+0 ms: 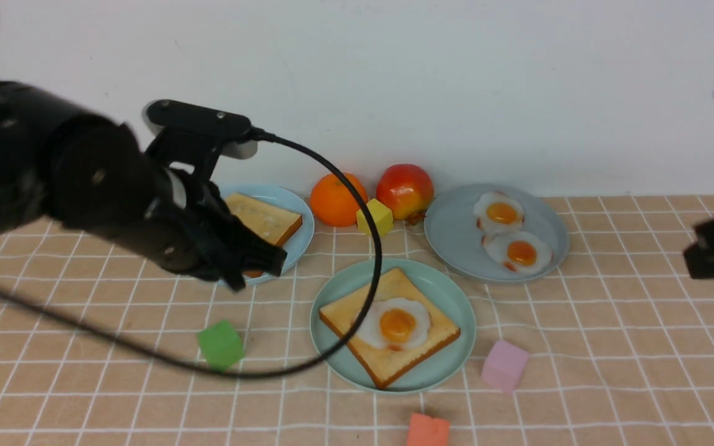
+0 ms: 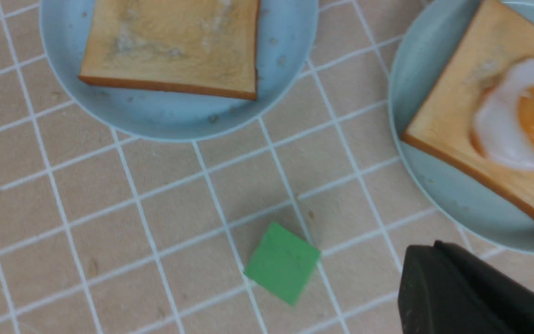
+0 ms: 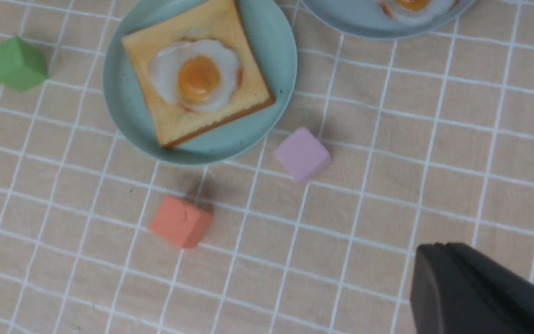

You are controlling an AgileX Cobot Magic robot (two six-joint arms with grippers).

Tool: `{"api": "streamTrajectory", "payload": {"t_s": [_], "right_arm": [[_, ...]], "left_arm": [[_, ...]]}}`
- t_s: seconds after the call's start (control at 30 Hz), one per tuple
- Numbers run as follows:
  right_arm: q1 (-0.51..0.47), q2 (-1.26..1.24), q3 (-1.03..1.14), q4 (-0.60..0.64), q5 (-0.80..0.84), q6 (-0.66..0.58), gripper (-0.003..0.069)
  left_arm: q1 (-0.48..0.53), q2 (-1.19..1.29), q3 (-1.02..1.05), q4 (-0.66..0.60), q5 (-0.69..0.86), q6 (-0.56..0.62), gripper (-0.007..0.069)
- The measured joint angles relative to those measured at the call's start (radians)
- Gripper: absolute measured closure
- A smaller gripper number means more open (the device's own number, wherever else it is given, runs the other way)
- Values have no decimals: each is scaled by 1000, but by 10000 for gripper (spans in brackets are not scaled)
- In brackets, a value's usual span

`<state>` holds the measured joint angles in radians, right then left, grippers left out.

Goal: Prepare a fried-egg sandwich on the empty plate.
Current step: Use the left arm to grab a slice of bread

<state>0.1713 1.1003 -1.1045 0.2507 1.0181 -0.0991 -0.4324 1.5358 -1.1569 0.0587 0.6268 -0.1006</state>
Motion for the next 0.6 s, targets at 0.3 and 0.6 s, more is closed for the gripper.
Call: {"api": "streamTrajectory", "payload": {"t_s": [0.3,0.6], "right_arm": [[0,-129,69,22,4,1,658],[0,-171,111,41,5,-29,652]], "left_arm": [[48,196,-173,-28,46,101,638],[95,425,-423,-17,101,150,630]]}}
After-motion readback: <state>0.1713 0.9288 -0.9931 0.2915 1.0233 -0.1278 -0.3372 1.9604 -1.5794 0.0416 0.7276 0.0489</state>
